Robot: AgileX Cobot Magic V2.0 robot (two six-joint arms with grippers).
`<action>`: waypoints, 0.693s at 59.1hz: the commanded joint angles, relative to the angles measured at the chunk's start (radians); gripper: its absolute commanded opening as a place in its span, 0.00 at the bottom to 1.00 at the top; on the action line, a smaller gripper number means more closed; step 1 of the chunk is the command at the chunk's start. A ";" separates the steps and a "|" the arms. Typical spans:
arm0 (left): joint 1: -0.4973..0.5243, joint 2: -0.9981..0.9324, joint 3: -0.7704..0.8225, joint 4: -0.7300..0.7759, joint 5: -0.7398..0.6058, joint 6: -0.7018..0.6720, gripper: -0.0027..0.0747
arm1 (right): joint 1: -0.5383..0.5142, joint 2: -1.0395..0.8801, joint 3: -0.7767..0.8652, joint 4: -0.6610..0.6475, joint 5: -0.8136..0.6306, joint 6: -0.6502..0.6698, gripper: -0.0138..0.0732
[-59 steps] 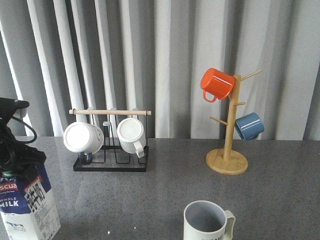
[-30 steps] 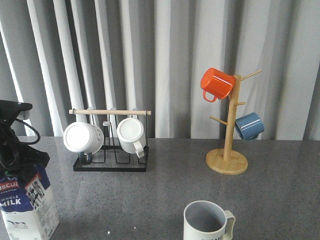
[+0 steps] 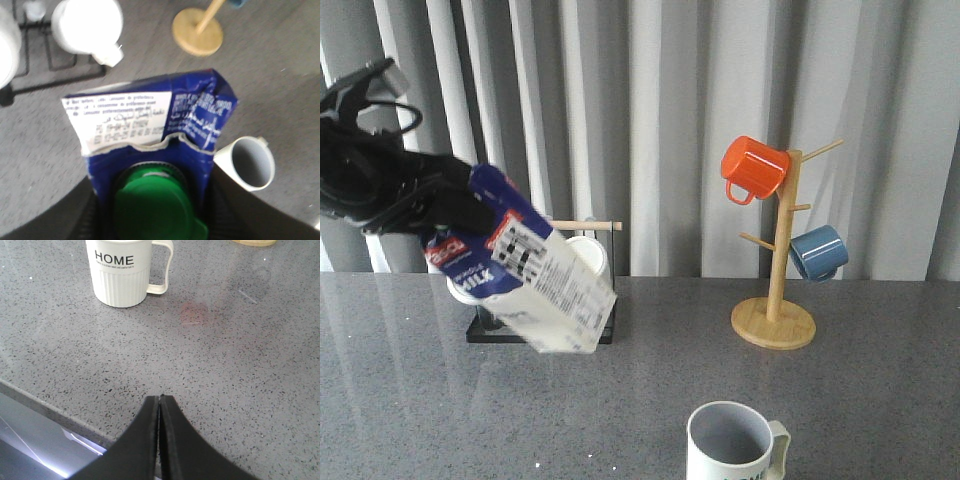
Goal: Place milk next to cup
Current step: 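Lift the milk carton and swing it toward the HOME mug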
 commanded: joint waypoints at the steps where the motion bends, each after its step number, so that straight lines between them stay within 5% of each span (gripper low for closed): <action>1: -0.049 -0.015 -0.078 -0.082 -0.056 0.006 0.03 | 0.000 0.007 -0.022 -0.006 -0.071 0.000 0.15; 25: -0.194 0.100 -0.082 0.140 0.007 -0.097 0.03 | 0.000 0.007 -0.022 -0.006 -0.071 0.000 0.15; 41: -0.251 0.134 -0.080 0.158 0.007 -0.099 0.03 | 0.000 0.007 -0.022 -0.006 -0.071 0.000 0.15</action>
